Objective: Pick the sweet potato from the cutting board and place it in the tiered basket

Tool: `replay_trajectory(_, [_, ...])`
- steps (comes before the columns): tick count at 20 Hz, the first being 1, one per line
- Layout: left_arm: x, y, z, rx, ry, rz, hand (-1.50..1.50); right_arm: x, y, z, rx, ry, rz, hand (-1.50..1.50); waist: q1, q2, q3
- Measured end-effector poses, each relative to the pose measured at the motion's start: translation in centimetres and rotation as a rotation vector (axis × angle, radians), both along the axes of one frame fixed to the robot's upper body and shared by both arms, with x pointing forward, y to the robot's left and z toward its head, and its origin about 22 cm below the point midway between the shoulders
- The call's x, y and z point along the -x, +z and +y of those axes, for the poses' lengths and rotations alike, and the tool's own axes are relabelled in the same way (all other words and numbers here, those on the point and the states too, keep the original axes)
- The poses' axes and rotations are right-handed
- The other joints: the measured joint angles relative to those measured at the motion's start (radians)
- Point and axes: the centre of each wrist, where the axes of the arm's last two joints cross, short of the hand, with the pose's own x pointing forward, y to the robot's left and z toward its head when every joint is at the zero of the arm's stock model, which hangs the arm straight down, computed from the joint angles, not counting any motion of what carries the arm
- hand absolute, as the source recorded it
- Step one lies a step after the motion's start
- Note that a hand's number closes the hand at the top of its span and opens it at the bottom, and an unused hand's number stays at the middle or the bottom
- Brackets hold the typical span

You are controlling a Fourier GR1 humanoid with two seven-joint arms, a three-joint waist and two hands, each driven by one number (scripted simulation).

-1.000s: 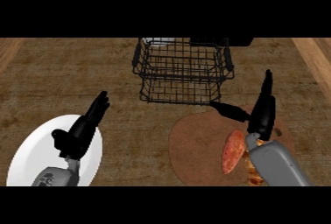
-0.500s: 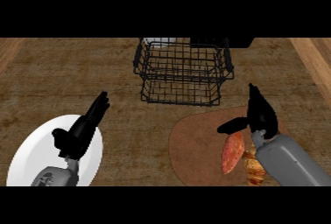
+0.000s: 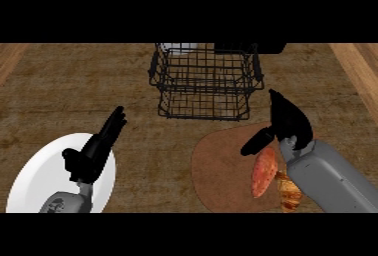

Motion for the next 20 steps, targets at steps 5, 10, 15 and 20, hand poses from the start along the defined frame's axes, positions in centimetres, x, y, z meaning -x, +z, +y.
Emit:
replay_trajectory(5, [0.0, -0.1, 0.2, -0.001, 0.003, -0.009, 0.00, -0.7, 0.1, -0.6, 0.080, -0.021, 0.004, -1.50, -0.004, 0.002, 0.001])
replay_trajectory(10, [-0.1, 0.2, 0.3, 0.000, 0.007, -0.007, 0.00, -0.5, -2.2, -1.3, 0.114, -0.047, 0.095, -1.50, -0.011, 0.003, 0.002])
replay_trajectory(15, [-0.1, 0.4, 0.4, 0.002, 0.009, -0.008, 0.00, -0.4, -3.0, -1.5, 0.096, -0.073, 0.129, -1.50, -0.009, 0.005, 0.003])
replay_trajectory(20, [0.2, -0.1, 0.7, 0.003, 0.003, -0.010, 0.00, 0.8, -4.6, -0.8, 0.099, -0.084, 0.145, -1.50, -0.007, 0.008, 0.004])
